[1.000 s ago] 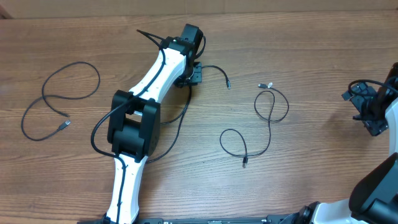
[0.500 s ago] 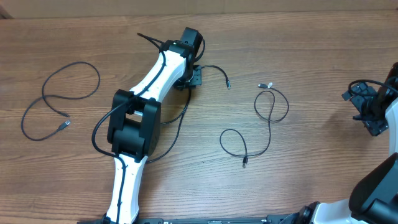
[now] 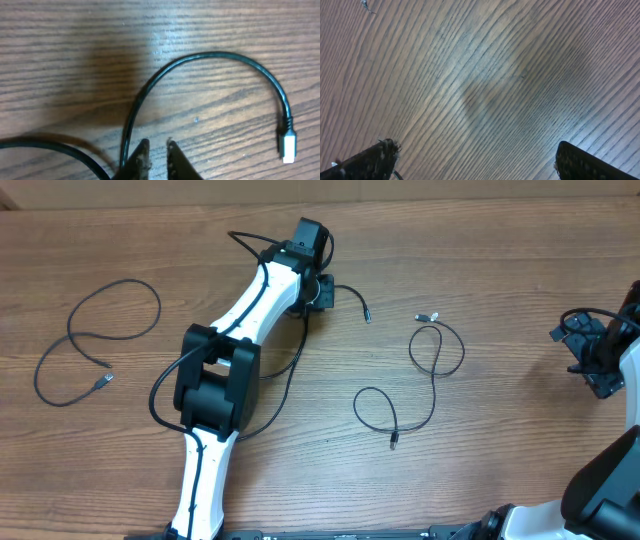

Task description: Untangle cables

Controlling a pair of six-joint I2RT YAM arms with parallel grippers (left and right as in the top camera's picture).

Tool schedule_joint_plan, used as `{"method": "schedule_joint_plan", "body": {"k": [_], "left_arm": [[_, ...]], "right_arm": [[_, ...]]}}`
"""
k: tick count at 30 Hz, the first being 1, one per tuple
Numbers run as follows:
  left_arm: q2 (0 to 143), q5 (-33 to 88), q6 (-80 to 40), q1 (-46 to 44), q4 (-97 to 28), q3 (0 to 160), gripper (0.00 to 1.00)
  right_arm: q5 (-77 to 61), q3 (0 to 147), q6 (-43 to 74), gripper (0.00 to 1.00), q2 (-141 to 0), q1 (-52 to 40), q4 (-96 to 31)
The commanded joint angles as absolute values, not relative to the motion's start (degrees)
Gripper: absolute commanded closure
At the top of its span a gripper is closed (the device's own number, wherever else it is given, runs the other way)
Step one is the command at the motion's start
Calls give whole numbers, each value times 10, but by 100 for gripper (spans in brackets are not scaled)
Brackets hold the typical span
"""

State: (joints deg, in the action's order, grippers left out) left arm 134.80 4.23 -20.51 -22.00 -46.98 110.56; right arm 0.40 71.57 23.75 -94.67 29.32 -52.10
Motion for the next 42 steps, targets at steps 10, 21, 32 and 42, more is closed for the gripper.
{"method": "schedule_joint_plan", "body": {"k": [10,21,32,42], "left_arm": [[1353,-11,-227,-216,-498,1105,66],[1352,-20,-238,-209,-547,1143,59],[1353,-19,-245,-219,-563,1129,67],[1357,-22,-267,-226,-573,1121,69]], "right_arm": [[8,715,237,0,-944,294,-518],[8,715,237,0,-944,294,-518],[8,715,237,0,-944,294,-518],[8,715,237,0,-944,294,-518]]}}
